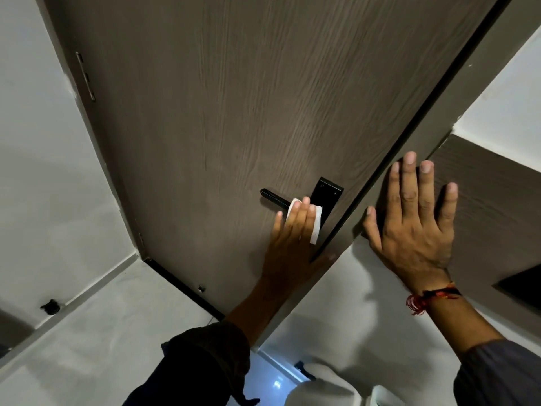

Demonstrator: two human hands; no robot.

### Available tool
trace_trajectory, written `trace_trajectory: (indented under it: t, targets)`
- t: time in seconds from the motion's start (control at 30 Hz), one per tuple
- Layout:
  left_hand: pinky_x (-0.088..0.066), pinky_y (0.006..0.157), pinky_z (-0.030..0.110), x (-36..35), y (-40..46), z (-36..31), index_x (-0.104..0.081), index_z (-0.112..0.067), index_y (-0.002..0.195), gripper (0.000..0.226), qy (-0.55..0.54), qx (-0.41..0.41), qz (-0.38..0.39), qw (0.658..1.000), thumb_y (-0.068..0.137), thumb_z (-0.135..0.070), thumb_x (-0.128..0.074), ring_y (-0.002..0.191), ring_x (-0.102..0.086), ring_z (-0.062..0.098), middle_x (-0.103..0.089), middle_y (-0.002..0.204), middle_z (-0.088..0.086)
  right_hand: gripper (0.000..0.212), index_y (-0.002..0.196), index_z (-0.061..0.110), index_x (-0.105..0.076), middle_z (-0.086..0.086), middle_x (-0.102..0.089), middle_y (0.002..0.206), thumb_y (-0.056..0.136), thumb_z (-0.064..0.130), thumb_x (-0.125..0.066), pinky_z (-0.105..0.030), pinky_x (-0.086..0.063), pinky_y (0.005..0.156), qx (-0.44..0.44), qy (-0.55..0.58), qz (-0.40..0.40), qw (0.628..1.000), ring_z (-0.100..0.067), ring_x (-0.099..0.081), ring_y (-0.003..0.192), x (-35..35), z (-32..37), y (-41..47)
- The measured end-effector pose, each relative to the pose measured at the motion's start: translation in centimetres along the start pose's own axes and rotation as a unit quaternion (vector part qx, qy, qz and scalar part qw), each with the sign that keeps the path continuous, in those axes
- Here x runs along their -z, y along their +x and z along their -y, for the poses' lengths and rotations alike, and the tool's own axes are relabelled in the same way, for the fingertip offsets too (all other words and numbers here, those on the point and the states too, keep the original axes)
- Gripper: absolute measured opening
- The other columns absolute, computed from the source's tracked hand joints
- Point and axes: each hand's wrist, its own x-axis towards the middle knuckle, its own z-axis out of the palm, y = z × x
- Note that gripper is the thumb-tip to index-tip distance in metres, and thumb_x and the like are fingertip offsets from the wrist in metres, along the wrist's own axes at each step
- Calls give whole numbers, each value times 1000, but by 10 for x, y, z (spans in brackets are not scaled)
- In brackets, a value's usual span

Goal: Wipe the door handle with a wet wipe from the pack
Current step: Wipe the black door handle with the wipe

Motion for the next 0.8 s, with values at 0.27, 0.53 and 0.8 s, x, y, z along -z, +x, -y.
trace_trajectory:
  t: [0.27, 0.53, 0.8]
  targets:
    - [-21, 129, 49, -8, 5, 1, -24, -3, 159, 95, 0, -25, -17, 1000, 95, -71, -48, 158, -19, 31, -32, 166, 19, 80, 169, 1, -19, -15, 7, 176, 107, 46, -41, -51, 5, 132, -5, -3, 2, 1000, -28, 14, 164, 0, 1, 1]
    - [-21, 128, 50, -9, -2, -9, -14, 2, 159, 101, 39, 86, 32, 995, 96, -73, -39, 158, -16, 37, -22, 167, 24, 82, 169, 1, -14, -13, 11, 176, 106, 45, -41, -51, 6, 132, -9, 12, 0, 1000, -27, 14, 164, -3, 3, 1]
    - [-15, 129, 51, -16, -11, -22, -14, 3, 160, 99, 36, 134, 46, 989, 98, -71, -35, 159, -7, 35, -10, 169, 22, 81, 169, 0, -18, -14, 11, 176, 106, 44, -42, -52, 2, 132, -2, 20, -4, 1000, -27, 13, 164, -2, 3, 1]
